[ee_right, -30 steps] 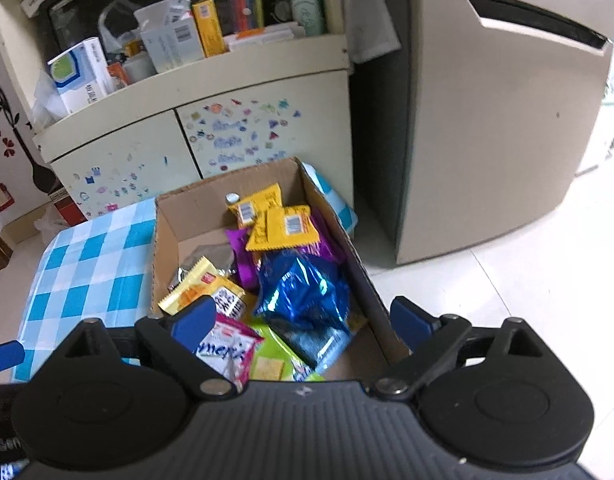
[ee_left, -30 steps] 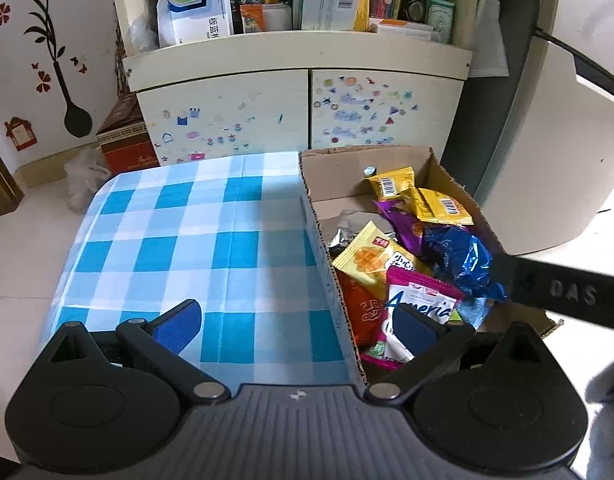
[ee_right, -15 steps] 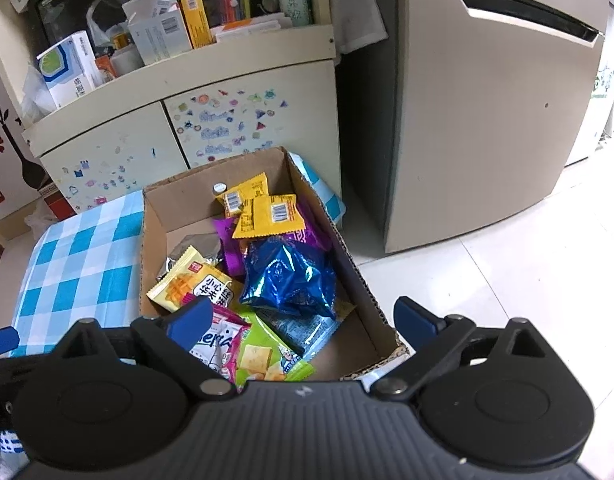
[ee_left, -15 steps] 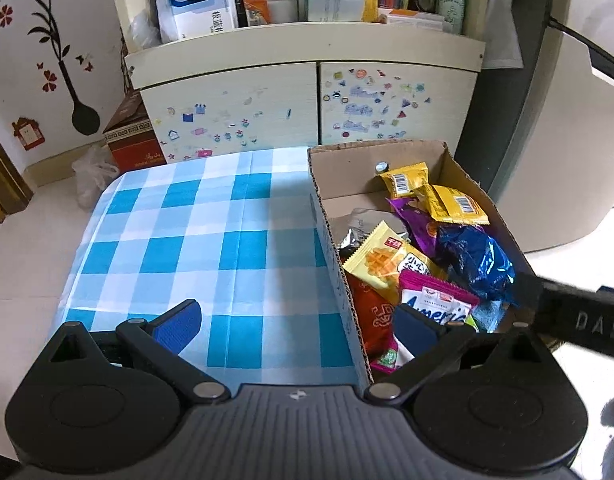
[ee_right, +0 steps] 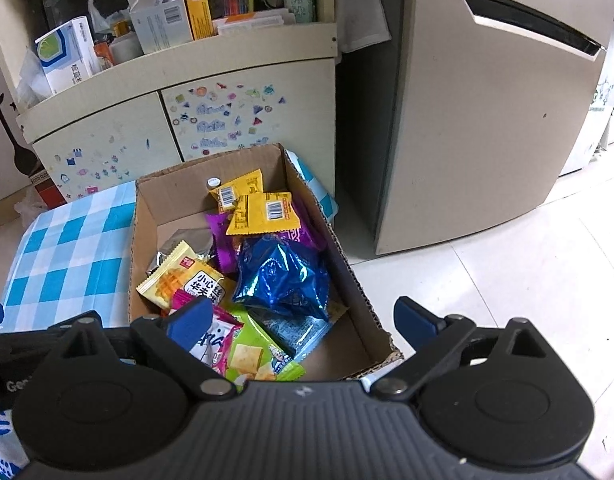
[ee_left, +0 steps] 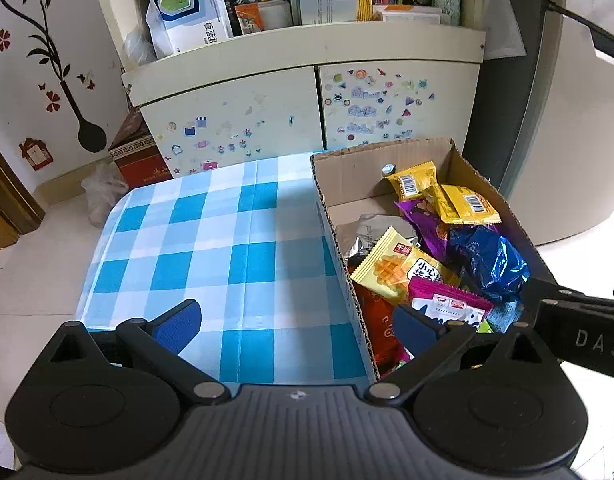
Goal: Organize snacks
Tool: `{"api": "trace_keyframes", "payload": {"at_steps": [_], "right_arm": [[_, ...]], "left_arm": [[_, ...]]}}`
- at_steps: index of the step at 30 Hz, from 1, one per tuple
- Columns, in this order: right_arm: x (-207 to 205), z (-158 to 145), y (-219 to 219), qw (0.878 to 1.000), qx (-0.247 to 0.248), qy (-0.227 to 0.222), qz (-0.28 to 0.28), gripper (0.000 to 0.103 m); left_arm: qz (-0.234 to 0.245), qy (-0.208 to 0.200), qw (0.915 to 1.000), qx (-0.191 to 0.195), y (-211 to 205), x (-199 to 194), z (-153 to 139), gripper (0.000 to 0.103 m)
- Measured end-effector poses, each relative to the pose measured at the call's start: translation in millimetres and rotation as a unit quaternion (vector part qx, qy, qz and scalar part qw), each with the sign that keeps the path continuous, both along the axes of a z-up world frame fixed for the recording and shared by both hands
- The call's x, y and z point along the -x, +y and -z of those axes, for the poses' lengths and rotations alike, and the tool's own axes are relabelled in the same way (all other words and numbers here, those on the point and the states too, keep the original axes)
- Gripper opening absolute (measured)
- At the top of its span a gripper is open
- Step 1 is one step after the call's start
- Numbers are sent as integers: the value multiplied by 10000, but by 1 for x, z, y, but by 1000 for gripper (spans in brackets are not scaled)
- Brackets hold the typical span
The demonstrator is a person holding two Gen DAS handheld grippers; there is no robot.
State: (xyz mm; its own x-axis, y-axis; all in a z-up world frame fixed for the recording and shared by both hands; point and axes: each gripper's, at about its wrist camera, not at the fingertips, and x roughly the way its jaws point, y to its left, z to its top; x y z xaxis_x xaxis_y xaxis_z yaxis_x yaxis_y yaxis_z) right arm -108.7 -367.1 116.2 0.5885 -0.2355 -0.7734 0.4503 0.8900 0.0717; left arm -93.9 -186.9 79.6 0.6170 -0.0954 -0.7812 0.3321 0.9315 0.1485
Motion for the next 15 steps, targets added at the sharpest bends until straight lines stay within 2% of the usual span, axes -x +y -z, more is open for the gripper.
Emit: {"api": "trace_keyframes", "payload": {"at_steps": [9, 15], "right_arm": [[-2, 1, -1, 10000, 7, 58, 31, 97], [-5, 3, -3, 9999, 26, 120, 62, 97]], "left_arm": [[-13, -26, 9999, -126, -6, -3, 1, 103], [-66, 208, 9997, -126, -9, -12, 3, 103]]}}
